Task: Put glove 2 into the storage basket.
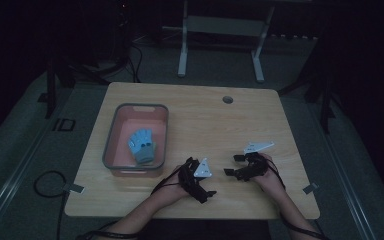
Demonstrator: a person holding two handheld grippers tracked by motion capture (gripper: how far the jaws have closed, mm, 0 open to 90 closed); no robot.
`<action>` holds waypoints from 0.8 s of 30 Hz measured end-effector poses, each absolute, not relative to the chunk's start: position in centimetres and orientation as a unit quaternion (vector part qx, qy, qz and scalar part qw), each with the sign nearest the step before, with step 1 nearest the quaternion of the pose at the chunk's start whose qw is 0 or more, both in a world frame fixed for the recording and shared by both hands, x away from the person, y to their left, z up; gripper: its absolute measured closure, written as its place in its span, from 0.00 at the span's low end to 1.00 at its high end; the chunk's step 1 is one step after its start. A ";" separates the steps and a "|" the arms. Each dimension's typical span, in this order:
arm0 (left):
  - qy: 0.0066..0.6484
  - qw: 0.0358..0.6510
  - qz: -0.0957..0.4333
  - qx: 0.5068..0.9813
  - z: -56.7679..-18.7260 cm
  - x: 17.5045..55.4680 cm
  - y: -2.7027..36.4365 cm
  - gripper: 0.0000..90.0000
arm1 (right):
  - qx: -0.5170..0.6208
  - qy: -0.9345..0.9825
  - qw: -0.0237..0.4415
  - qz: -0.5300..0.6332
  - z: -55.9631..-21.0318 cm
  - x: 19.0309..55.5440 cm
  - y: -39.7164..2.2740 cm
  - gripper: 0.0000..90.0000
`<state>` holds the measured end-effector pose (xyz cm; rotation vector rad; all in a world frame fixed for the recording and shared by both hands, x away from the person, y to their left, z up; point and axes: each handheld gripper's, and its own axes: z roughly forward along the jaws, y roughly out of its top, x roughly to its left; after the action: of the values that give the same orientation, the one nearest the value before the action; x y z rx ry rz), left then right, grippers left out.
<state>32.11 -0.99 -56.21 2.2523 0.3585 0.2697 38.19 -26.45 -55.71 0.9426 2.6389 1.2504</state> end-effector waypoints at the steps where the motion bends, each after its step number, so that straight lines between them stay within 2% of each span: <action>1: 0.143 0.410 0.108 0.894 -56.2 32.1 -1.0 0.02 | 0.307 0.860 0.036 0.407 -55.7 38.1 -26.6 0.18; 24: 0.137 0.412 0.121 0.893 -56.5 31.7 -0.9 0.02 | 0.317 0.856 0.060 0.404 -56.0 37.4 -28.2 0.18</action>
<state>31.72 -0.90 -56.52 2.2463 0.3454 0.3044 37.39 -28.24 -55.98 0.9605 2.5912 1.2238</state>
